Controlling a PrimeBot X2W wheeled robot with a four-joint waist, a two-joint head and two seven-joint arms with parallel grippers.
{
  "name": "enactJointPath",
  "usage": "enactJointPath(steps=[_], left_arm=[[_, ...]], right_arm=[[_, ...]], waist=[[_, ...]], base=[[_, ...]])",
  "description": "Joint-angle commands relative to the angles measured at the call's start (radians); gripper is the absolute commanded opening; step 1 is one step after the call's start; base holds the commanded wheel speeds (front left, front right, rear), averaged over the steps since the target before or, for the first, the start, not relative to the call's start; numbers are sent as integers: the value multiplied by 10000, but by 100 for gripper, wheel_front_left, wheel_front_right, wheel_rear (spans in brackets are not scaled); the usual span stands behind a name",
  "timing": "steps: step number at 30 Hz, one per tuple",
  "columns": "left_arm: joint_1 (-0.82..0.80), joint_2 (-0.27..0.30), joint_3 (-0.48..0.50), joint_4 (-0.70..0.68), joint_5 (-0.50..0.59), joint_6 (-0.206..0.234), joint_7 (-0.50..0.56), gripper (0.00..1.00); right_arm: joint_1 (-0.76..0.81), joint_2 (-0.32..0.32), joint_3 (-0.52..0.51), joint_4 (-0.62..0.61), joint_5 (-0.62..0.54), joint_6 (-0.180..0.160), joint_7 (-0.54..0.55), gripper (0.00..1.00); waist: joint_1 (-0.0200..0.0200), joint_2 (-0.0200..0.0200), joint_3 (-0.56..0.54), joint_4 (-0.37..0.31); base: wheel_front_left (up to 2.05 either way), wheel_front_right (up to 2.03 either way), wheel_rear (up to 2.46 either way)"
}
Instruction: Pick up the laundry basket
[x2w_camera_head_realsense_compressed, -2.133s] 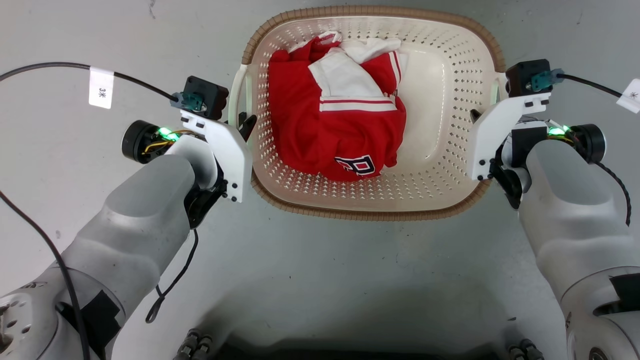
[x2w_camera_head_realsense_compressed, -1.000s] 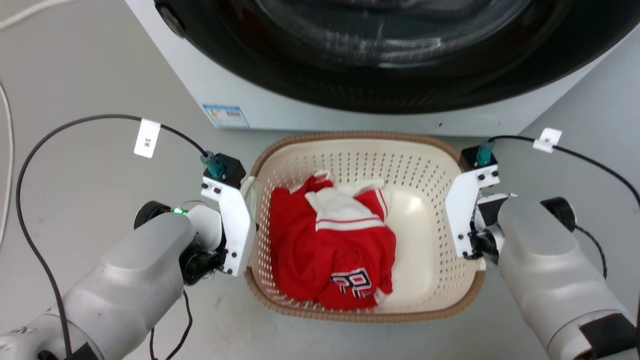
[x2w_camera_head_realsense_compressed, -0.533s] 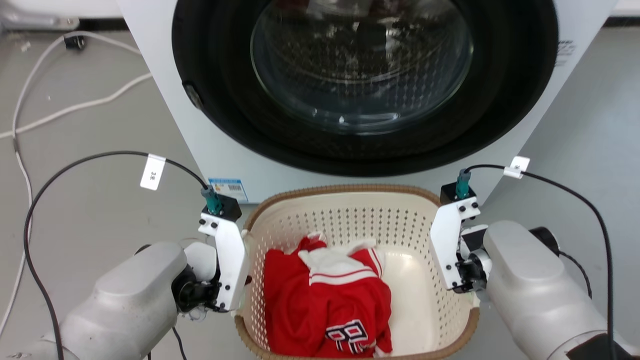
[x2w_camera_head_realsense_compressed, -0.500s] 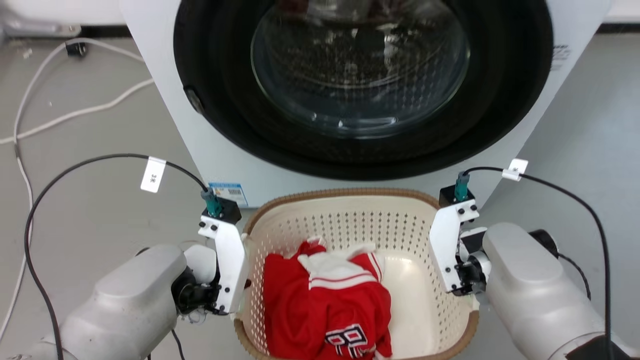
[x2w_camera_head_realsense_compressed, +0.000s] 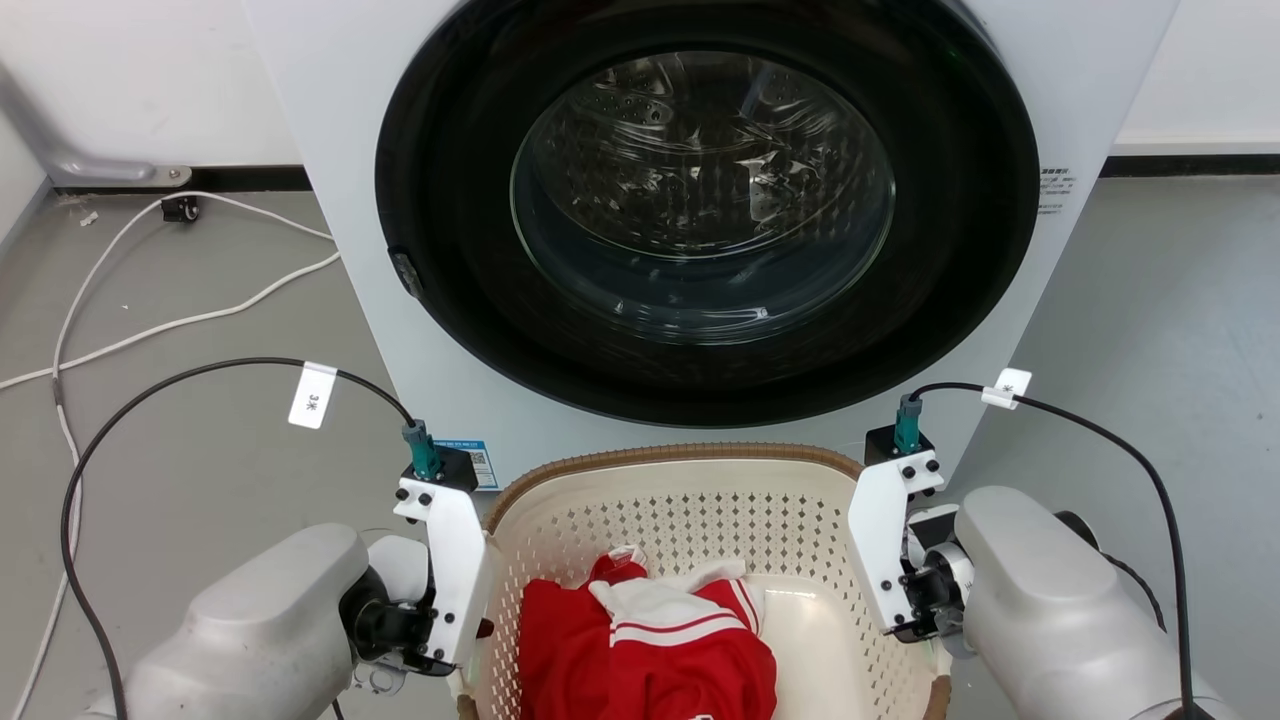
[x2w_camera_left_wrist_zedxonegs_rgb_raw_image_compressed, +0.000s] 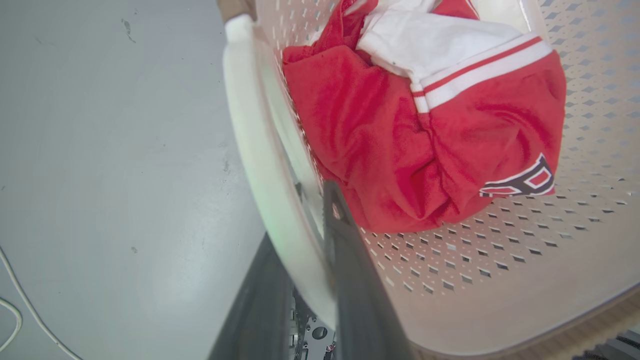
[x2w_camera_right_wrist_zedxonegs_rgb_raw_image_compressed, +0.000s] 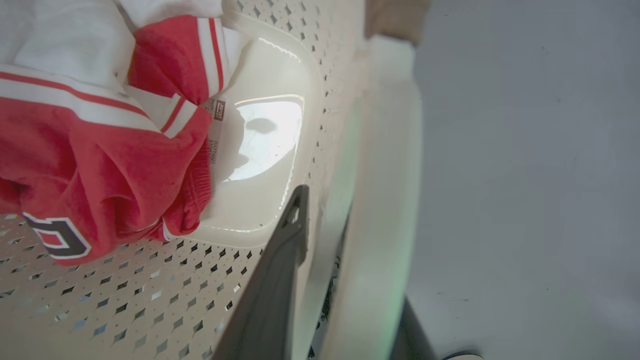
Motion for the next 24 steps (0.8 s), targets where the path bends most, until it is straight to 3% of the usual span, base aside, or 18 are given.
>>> enactJointPath(steps=[1, 24], left_arm=[[112, -85, -16, -12, 42, -102, 136, 0], [232, -156, -18, 20, 15, -104, 362, 0]], right_arm=[[88, 64, 181, -74, 64, 132, 0, 0], [-209, 69, 766, 292, 631, 133, -252, 0]], waist=[[2, 0, -38, 1], [2, 0, -48, -11]], base=[[0, 0, 0], [0, 0, 0]])
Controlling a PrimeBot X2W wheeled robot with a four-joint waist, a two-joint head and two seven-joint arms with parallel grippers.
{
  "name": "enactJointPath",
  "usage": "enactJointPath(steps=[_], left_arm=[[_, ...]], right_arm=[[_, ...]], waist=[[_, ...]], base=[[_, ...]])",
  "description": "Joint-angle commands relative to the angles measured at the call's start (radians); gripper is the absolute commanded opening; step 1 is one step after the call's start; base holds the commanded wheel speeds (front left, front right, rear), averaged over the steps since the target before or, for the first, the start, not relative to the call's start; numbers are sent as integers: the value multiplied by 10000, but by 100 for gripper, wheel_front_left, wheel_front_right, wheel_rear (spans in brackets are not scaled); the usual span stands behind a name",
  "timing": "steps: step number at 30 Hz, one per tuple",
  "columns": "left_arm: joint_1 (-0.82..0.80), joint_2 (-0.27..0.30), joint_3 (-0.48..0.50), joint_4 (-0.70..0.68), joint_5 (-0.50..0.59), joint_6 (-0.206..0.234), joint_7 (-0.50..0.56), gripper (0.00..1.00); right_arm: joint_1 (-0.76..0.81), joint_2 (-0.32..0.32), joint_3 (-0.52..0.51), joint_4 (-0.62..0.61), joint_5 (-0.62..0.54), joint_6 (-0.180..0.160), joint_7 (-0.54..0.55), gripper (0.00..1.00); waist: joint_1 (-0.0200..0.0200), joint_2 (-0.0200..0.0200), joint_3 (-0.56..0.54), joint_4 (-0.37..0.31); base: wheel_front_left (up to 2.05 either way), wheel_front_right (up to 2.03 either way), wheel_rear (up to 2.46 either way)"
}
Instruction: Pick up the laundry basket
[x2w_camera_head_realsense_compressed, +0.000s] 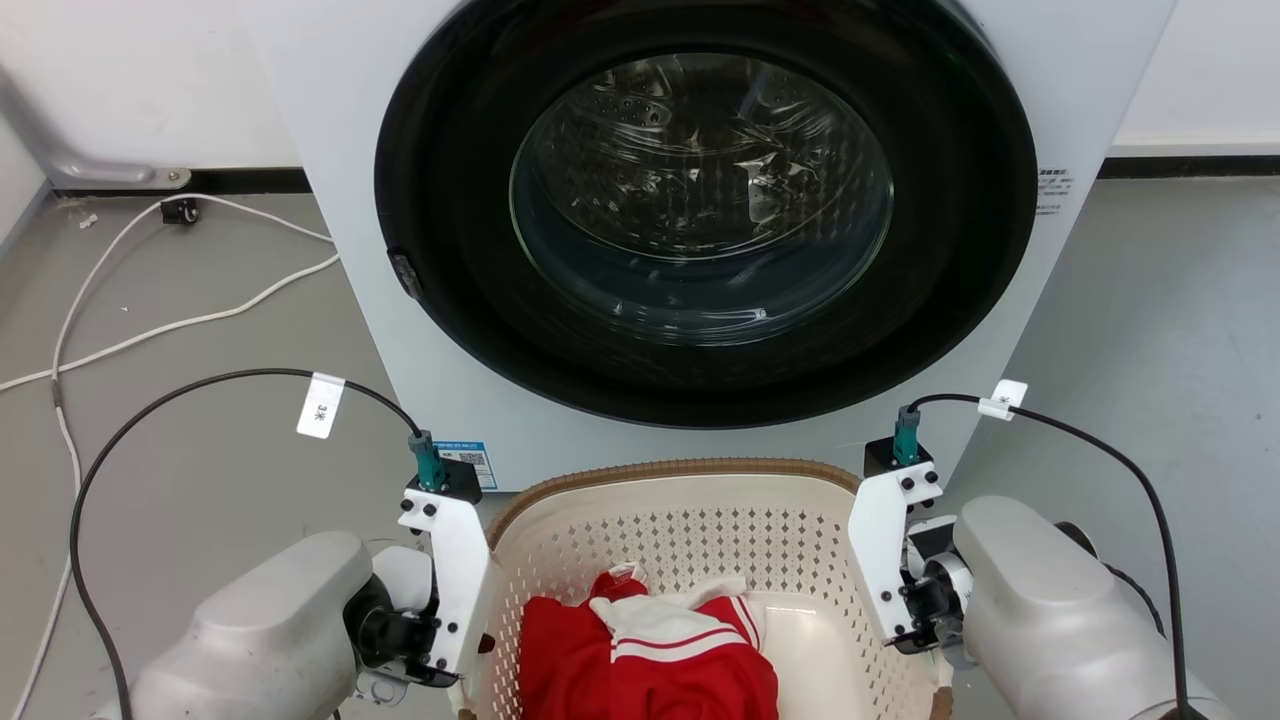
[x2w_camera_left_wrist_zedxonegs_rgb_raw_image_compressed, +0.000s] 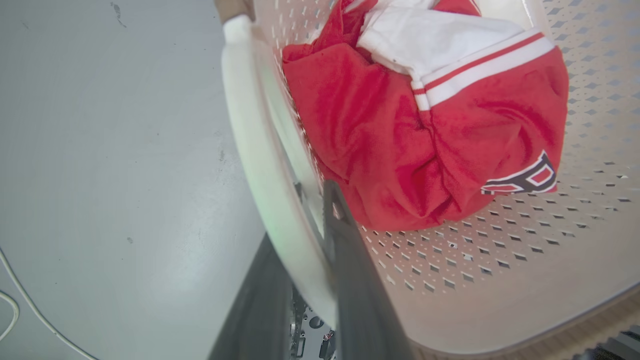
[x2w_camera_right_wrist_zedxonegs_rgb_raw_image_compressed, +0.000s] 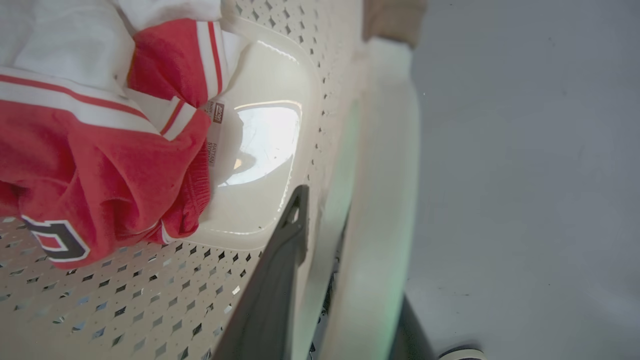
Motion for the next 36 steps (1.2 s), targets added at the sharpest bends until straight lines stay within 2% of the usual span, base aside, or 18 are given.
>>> enactJointPath(steps=[1, 36], left_arm=[[115, -82, -20, -41, 29, -102, 44, 0], [-195, -78, -15, 270, -220, -103, 67, 0]], right_arm=[[-176, 74, 106, -40, 17, 133, -93, 0], [-466, 58, 525, 418, 639, 133, -362, 0]], waist=[[0, 0, -3, -1], [0, 0, 46, -75]], base=[[0, 0, 0], [0, 0, 0]])
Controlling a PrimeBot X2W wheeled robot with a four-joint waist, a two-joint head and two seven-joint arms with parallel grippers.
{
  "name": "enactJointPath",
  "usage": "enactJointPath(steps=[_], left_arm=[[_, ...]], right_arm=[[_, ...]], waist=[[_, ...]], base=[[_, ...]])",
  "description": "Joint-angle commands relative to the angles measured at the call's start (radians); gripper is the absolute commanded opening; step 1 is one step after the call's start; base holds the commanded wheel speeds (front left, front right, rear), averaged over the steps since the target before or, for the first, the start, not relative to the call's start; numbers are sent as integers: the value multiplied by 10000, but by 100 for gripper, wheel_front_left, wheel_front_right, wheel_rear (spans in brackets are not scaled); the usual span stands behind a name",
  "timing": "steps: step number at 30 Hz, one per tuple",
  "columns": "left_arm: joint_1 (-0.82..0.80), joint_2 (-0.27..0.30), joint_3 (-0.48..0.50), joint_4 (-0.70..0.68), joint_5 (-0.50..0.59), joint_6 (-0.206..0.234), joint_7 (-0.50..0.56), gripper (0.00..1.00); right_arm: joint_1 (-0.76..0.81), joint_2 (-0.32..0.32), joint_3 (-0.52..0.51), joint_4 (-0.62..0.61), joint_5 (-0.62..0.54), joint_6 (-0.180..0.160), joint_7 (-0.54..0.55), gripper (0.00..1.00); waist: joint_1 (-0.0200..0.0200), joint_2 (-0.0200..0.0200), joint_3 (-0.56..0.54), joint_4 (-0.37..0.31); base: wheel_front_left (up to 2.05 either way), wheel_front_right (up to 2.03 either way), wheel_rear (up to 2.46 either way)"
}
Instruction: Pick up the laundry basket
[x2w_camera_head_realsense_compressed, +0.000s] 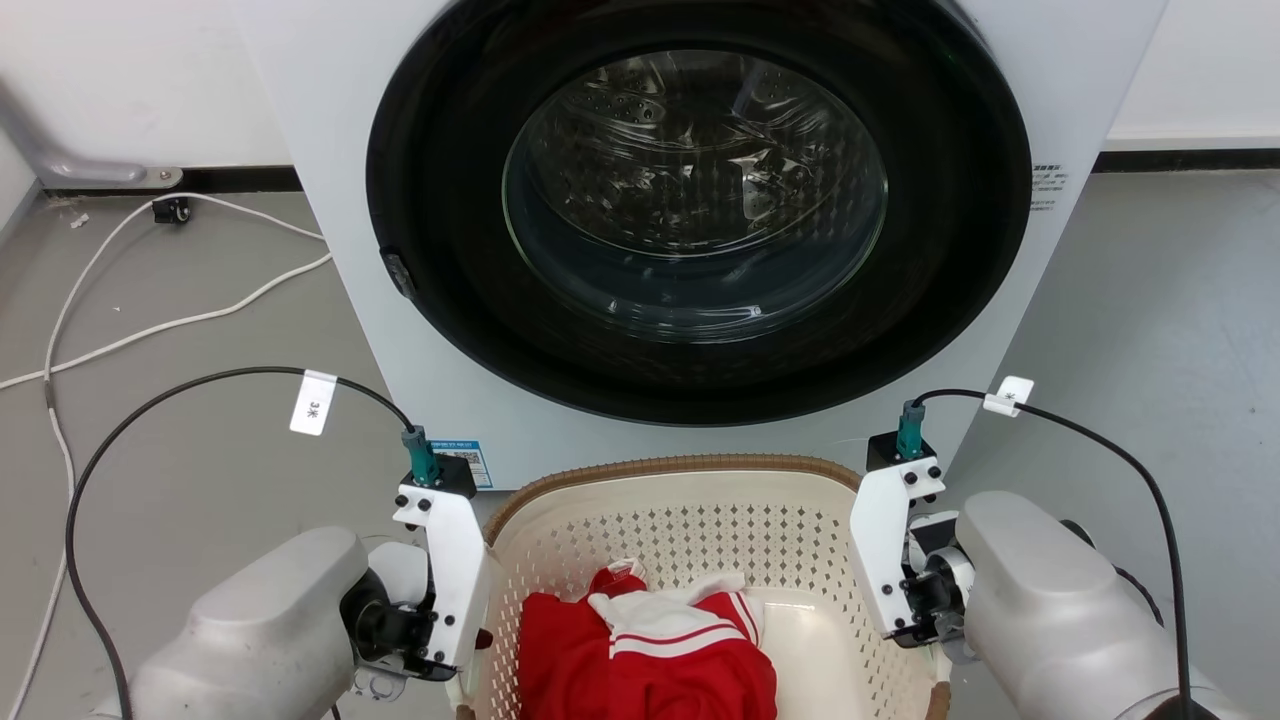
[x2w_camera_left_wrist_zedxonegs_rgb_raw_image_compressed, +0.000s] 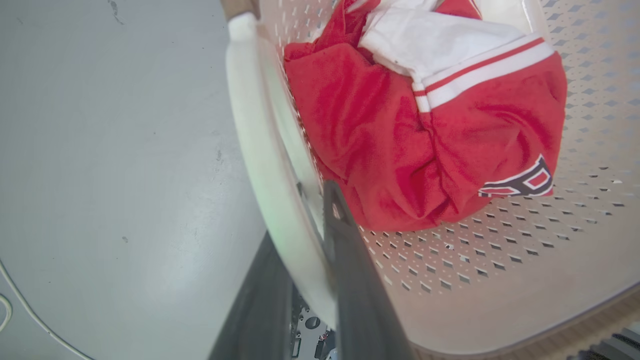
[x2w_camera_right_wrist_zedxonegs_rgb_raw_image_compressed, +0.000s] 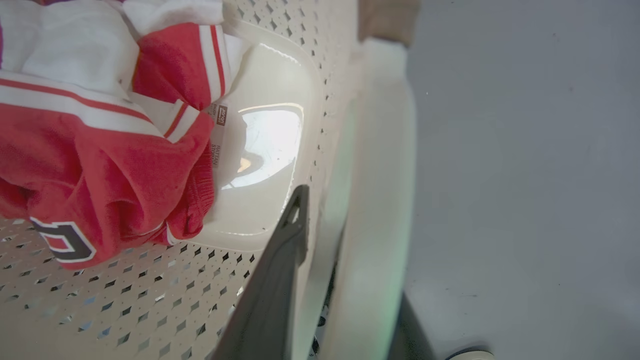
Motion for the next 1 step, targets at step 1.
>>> enactJointPath(steps=[1], left_arm=[[-119, -11, -21, 14, -63, -103, 1, 0]], right_arm=[[-216, 37, 51, -5, 14, 133, -110, 0]], waist=[[0, 0, -1, 4]], base=[[0, 0, 0]])
